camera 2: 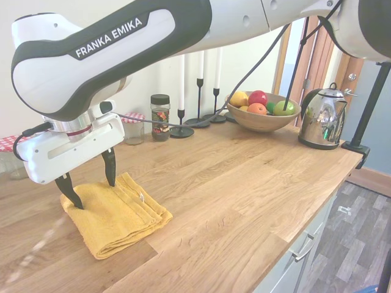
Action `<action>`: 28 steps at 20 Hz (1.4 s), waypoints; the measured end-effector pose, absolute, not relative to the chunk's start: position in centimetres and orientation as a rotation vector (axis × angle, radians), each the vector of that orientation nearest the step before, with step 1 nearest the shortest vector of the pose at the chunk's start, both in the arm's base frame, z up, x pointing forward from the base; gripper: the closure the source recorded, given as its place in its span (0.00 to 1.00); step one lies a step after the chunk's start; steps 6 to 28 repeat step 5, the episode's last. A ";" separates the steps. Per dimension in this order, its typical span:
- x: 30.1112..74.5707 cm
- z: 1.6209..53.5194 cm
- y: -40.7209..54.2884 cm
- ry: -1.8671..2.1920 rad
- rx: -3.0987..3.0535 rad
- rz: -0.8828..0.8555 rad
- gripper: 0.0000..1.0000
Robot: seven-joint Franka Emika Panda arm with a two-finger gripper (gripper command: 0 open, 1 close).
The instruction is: Wipe the counter
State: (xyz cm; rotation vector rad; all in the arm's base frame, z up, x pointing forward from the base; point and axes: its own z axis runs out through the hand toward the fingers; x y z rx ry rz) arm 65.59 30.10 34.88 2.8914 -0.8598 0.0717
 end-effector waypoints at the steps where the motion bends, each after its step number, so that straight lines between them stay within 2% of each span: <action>1: 65.6 35.3 30.1 -0.861 2.896 0.080 0.00; 5: 64.9 38.4 30.5 -0.859 2.928 0.123 0.00; 28: 64.9 38.4 30.5 -0.859 2.928 0.123 0.00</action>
